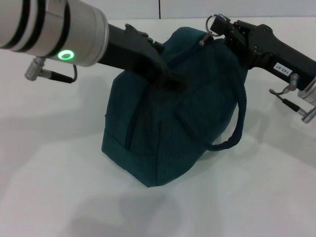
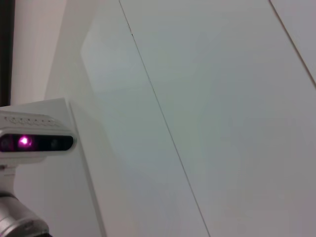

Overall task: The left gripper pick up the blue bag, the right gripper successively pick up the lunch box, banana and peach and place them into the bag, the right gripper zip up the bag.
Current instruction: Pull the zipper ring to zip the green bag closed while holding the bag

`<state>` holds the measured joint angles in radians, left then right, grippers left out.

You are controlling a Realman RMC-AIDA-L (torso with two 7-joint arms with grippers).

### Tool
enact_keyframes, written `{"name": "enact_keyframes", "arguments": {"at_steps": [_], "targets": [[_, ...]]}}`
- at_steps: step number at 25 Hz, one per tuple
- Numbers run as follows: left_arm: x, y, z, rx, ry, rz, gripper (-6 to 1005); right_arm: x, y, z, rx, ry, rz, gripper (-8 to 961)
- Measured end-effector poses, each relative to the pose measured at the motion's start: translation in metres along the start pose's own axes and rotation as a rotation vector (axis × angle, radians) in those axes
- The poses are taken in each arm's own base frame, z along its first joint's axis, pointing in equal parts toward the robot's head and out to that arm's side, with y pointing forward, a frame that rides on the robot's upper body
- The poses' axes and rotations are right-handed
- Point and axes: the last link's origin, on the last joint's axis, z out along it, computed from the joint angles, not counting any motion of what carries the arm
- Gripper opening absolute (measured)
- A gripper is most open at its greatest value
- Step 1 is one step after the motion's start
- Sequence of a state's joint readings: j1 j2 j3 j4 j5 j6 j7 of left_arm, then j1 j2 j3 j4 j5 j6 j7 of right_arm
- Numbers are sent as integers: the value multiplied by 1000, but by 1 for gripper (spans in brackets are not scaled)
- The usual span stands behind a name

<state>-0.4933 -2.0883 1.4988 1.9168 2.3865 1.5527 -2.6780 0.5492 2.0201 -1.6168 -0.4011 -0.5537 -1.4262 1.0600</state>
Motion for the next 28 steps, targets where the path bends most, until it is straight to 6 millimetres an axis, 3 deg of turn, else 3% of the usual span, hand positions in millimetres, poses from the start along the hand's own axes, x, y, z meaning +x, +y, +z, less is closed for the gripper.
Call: {"name": "enact_keyframes", "arguments": {"at_steps": [11, 22, 28], "targets": [[-7, 2, 8, -17, -25, 12, 754, 1, -1, 0, 10, 6, 0, 63], [-7, 4, 9, -17, -2, 53, 303, 1, -2, -1, 16, 7, 3, 69], [-7, 3, 10, -14, -6, 62, 170, 1, -2, -1, 17, 7, 6, 72]]}}
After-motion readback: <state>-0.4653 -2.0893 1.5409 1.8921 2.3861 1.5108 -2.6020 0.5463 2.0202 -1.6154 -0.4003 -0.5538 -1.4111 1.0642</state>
